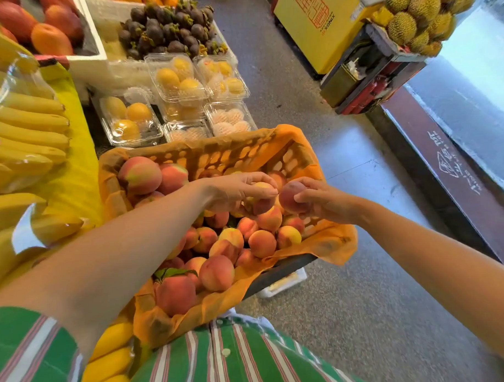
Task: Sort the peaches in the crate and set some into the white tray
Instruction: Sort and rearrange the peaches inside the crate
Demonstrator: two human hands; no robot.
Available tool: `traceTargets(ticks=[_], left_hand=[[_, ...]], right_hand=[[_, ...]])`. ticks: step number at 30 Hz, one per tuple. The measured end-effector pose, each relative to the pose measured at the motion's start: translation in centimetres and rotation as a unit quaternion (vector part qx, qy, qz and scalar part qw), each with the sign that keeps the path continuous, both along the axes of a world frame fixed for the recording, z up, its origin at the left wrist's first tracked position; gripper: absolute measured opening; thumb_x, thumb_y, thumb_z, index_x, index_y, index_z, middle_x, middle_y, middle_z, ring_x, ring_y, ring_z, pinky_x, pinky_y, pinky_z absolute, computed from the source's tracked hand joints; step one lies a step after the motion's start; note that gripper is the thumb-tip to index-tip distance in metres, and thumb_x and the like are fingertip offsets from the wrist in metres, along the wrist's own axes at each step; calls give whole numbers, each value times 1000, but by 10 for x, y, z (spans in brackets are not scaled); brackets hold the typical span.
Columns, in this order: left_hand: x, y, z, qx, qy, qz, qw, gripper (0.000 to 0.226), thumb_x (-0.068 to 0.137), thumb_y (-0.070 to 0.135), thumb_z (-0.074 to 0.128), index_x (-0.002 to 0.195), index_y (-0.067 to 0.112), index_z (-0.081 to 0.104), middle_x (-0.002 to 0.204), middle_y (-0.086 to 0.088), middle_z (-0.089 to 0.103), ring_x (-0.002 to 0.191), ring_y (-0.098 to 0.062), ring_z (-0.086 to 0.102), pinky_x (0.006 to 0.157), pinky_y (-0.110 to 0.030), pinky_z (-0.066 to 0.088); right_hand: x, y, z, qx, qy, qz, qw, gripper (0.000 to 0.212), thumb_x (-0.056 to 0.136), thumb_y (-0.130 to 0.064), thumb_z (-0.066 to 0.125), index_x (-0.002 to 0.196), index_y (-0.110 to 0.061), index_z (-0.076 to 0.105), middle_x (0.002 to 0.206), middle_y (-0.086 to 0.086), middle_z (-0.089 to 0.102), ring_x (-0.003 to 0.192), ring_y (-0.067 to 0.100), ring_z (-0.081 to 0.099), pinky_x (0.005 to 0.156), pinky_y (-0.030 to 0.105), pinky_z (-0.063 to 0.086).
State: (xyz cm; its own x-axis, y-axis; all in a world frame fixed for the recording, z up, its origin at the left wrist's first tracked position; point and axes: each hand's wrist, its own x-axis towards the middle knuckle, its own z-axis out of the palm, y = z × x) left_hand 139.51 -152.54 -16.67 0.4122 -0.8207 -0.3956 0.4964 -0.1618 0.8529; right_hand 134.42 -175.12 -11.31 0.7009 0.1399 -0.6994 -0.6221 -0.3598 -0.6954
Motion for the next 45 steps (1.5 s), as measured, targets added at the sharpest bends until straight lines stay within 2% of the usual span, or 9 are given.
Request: traceTargets(ticks=[5,9,14,18,21,25,33,40,45], left_hand=[[13,-1,-1,0,-23,-5,1000,43,87,17,68,128,28,58,121,0,54,99,-18,60,73,-30,52],[20,-5,-8,20,-46,18,999,55,84,12,72,133,23,50,130,-10,50,113,-26,58,88,-37,55],[25,-11,-10,20,-28,10,999,49,81,12,74,125,25,57,119,-11,57,110,-27,60,96,-41,52],[28,-14,-14,59,-92,23,994,57,75,13,81,126,19,55,111,-8,55,95,-20,65,79,-32,59],[29,-20,-20,105,-150,19,983,62,72,14,83,126,13,52,103,-2,60,79,-9,68,62,-19,54],[33,-33,-29,187,-296,-27,936,68,66,37,85,125,18,57,120,-1,57,109,-21,55,90,-37,50],[47,-57,-41,226,-405,15,886,75,76,35,79,139,14,46,140,-13,47,128,-30,44,98,-35,39],[57,-75,-49,236,-435,31,869,61,83,37,71,135,13,49,136,-15,51,126,-32,45,100,-37,37],[53,-76,-46,286,-534,72,792,41,92,32,57,130,17,55,124,-17,44,119,-38,39,96,-45,41]], right_hand=[[8,-2,-8,-12,17,26,999,54,75,-23,68,125,-17,49,130,14,49,111,26,59,86,33,54],[12,-3,-11,17,41,23,999,54,76,-16,63,128,-15,47,128,15,48,107,26,59,74,29,54],[14,1,-10,-21,31,44,998,51,81,-32,69,124,-15,49,118,8,53,102,21,58,68,27,54],[16,-4,-9,-132,-39,92,986,53,80,-28,74,126,-19,49,123,5,53,104,18,62,80,30,58],[17,-9,-11,-250,-97,192,944,58,77,-34,79,125,-24,47,123,-2,50,112,16,56,91,31,54],[15,-13,-16,-317,-132,366,865,60,72,-27,82,124,-20,53,120,-4,50,111,12,47,95,27,43],[5,-26,-24,-438,-119,496,740,43,72,-17,72,109,-11,50,110,9,57,100,27,54,81,44,48],[7,-30,-23,-428,-126,491,748,40,77,-19,70,115,-11,59,112,6,57,100,22,52,82,33,45],[8,-30,-22,-411,-116,462,777,44,80,-33,71,120,-18,59,116,3,56,103,20,53,89,37,47]])
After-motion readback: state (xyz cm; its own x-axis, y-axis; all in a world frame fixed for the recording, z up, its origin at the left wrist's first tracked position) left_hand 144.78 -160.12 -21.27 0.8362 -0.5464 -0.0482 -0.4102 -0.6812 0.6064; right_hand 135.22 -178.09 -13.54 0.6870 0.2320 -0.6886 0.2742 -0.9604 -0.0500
